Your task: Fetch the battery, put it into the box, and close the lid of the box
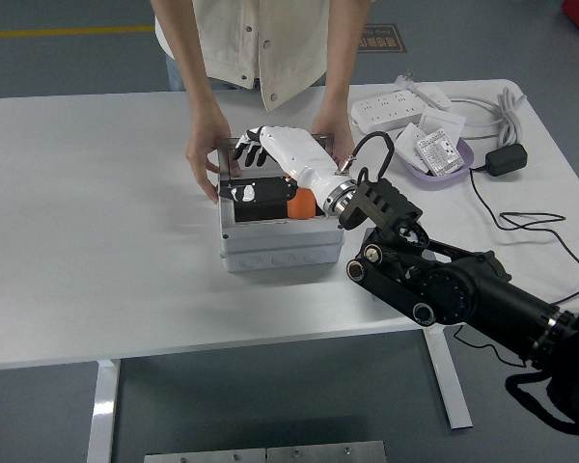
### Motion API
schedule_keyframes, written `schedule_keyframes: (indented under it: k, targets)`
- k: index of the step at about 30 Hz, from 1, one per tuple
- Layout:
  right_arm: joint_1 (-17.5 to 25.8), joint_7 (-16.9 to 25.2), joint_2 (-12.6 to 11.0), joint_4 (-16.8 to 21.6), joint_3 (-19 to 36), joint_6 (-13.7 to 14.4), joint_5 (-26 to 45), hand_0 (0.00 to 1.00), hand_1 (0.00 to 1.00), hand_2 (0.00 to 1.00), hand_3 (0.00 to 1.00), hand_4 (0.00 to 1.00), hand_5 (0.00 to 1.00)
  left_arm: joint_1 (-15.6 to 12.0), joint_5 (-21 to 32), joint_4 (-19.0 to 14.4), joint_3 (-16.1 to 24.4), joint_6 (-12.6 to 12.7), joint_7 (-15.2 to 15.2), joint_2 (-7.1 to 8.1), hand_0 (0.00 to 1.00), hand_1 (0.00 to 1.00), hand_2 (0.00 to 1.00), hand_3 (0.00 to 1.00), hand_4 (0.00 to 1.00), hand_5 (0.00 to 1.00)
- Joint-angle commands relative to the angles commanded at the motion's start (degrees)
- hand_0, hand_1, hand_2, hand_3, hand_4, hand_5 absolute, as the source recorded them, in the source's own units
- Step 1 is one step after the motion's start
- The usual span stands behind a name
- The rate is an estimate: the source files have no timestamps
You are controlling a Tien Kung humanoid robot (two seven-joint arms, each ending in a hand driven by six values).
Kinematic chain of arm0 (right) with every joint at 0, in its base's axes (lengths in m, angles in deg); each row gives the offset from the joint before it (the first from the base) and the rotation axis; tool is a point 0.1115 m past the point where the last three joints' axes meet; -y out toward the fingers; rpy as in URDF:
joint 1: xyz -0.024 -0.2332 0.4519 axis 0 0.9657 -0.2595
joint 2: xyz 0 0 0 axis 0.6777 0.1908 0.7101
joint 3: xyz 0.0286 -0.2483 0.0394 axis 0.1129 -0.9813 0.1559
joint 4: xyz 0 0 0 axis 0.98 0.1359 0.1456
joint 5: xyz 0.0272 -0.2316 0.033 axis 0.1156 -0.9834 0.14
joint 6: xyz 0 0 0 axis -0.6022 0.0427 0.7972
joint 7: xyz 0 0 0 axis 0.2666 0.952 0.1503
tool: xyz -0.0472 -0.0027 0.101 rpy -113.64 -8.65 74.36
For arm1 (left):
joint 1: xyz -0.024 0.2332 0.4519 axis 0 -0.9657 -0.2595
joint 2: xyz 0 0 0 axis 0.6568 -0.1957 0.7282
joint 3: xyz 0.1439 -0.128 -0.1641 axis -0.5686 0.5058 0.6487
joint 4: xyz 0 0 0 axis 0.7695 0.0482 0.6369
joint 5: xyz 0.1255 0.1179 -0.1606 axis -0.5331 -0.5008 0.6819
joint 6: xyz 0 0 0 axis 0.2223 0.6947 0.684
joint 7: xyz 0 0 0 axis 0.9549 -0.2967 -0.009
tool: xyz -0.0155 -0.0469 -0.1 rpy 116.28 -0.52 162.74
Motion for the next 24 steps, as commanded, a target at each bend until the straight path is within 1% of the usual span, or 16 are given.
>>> schedule_keyframes:
  k: [4,6,9,13,23,24]
  targets:
    - [-0.6,-1.6,-1.4,4.5,3.3,-1.8,0.1,0.564,0.485,0.514,0.571,0.976,0.489,0.0,-0.1,0.0,0.0,-0.1,-0.1,-0.01,0.649,0.745,0.616,0.562,0.76,0.257]
    - [-1.1,-2.1,-1.8,6.0,4.4,-2.4,0.0,0.563,0.474,0.511,0.562,0.976,0.497,0.0,0.1,0.0,-0.2,-0.1,-0.2,0.04,0.649,0.745,0.615,0.563,0.763,0.251]
    - [-1.9,-2.4,-2.4,6.8,5.5,-2.9,0.1,0.563,0.474,0.511,0.562,0.976,0.497,0.0,0.6,0.0,-0.7,-0.1,-0.1,0.1,0.649,0.745,0.615,0.563,0.763,0.251]
    - [-2.8,-2.5,-2.6,6.1,5.9,-3.1,0.5,0.551,0.468,0.502,0.557,0.974,0.503,0.0,0.9,0.0,-1.0,-0.1,-0.1,0.12,0.649,0.745,0.615,0.562,0.765,0.247]
    - [-5.2,-2.8,-2.4,1.2,5.4,-3.9,2.4,0.551,0.471,0.499,0.556,0.965,0.518,0.1,0.5,0.0,-0.8,-0.2,-0.3,0.33,0.648,0.744,0.614,0.562,0.767,0.243]
    - [-5.4,-2.8,-2.4,0.6,5.4,-4.0,2.6,0.571,0.482,0.503,0.569,0.953,0.59,0.1,0.5,0.0,-0.9,-0.2,-0.3,0.33,0.648,0.743,0.615,0.563,0.766,0.243]
